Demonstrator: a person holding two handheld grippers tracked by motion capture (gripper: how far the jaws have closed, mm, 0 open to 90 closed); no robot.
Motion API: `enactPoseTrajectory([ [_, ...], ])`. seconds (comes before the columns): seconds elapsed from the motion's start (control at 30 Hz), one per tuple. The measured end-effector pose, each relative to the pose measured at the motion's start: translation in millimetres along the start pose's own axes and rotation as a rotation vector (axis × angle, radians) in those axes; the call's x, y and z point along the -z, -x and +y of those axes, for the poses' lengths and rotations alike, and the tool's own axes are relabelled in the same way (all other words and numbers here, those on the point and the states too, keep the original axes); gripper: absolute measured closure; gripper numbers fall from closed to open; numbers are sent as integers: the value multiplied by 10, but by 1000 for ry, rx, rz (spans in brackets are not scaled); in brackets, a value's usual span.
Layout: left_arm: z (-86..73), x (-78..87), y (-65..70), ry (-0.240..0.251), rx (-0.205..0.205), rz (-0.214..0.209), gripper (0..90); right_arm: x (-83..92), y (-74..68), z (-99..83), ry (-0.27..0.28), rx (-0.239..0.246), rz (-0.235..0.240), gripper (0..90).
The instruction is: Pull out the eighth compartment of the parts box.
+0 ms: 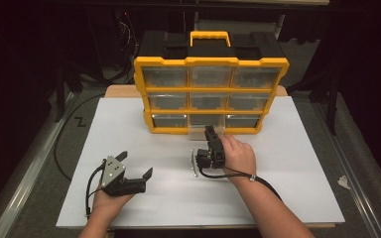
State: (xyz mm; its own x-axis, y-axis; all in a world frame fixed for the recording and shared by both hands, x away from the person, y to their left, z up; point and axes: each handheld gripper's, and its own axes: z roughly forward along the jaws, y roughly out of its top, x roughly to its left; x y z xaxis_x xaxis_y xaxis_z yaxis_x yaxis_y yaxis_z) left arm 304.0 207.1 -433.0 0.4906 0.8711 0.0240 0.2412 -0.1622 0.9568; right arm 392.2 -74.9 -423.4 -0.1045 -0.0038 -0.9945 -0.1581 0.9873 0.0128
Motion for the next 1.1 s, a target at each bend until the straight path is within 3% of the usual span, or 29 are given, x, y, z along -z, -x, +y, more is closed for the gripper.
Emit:
enactPoseTrajectory([
  [0.13,0,2,2,-2,-2,-1,6,-38,32,-14,-13,-5,34,662],
  [0.27,-1,2,0,-3,-2,-1,6,-71,61,-40,-29,-9,80,698],
  [0.37,-2,-3,3,-5,-4,-1,6,-48,81,-43,-23,-15,73,775],
  [1.1,6,-6,7,-4,-12,-1,7,296,45,-54,11,-5,71,779],
])
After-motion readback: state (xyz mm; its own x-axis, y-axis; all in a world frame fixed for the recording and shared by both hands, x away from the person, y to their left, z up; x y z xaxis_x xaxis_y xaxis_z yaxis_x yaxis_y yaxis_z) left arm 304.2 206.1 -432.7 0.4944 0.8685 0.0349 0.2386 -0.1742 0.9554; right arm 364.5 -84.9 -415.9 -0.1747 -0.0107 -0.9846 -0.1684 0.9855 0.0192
